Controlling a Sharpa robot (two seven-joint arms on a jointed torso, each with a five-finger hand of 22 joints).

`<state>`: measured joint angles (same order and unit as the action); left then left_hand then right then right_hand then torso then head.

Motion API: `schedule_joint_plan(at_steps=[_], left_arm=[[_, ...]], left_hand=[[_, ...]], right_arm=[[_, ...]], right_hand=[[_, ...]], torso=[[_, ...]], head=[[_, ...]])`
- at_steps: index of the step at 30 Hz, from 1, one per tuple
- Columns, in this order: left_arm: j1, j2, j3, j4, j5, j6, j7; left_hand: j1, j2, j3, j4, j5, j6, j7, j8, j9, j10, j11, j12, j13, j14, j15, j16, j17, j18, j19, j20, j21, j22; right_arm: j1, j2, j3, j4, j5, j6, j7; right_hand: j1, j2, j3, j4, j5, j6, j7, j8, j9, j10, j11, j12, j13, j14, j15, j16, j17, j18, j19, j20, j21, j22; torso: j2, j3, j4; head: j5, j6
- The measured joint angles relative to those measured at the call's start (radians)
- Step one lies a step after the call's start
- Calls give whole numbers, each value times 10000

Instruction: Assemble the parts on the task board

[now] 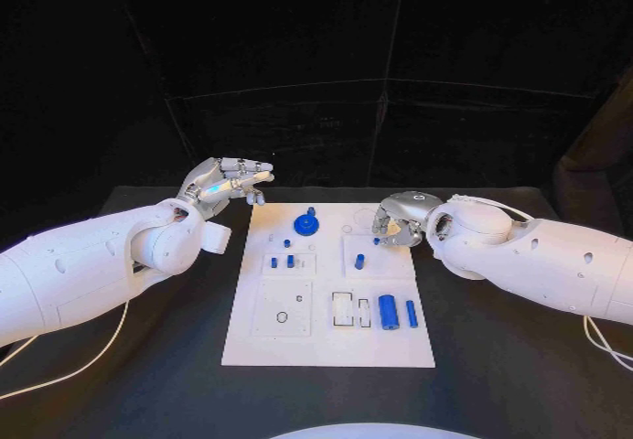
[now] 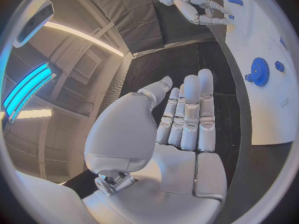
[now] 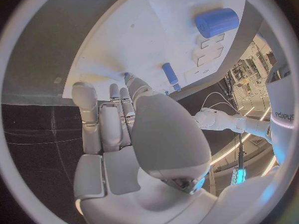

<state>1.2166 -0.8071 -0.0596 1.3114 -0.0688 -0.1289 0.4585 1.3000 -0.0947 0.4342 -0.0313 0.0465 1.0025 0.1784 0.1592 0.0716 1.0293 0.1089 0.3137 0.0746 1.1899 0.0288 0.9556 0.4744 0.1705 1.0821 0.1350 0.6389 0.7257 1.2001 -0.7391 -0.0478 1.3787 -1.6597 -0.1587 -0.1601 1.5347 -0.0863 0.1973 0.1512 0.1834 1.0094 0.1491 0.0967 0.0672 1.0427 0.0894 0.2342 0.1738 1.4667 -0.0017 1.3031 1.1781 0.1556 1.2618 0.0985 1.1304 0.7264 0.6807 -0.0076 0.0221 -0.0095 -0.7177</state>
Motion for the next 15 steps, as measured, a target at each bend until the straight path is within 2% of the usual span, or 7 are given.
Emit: schedule_joint_plan(at_steps=[6,15], left_arm=[[-2,-2,-2,32,125,64,2],[-2,8,-5,8,196,133,2]], left_hand=[[-42,42,-9,9,0,37,37,0,0,0,0,0,0,0,0,-38,-26,-1,0,0,-68,-22],[22,107,-36,-19,0,37,37,0,-1,0,0,42,-1,-72,-1,-78,-80,-2,0,0,-114,-76]], right_arm=[[-75,156,0,-133,9,156,90],[-86,257,11,-171,41,370,191]], right_hand=[[38,-41,554,-64,-57,91,82,-42,14,299,-12,-110,-383,0,0,0,0,0,0,0,42,42],[37,-41,1215,-285,-151,549,7,-42,68,905,-91,-155,-647,0,0,66,9,0,0,0,186,192]], torso=[[0,6,-6],[-2,11,-12]], head=[[36,-39],[68,-71]])
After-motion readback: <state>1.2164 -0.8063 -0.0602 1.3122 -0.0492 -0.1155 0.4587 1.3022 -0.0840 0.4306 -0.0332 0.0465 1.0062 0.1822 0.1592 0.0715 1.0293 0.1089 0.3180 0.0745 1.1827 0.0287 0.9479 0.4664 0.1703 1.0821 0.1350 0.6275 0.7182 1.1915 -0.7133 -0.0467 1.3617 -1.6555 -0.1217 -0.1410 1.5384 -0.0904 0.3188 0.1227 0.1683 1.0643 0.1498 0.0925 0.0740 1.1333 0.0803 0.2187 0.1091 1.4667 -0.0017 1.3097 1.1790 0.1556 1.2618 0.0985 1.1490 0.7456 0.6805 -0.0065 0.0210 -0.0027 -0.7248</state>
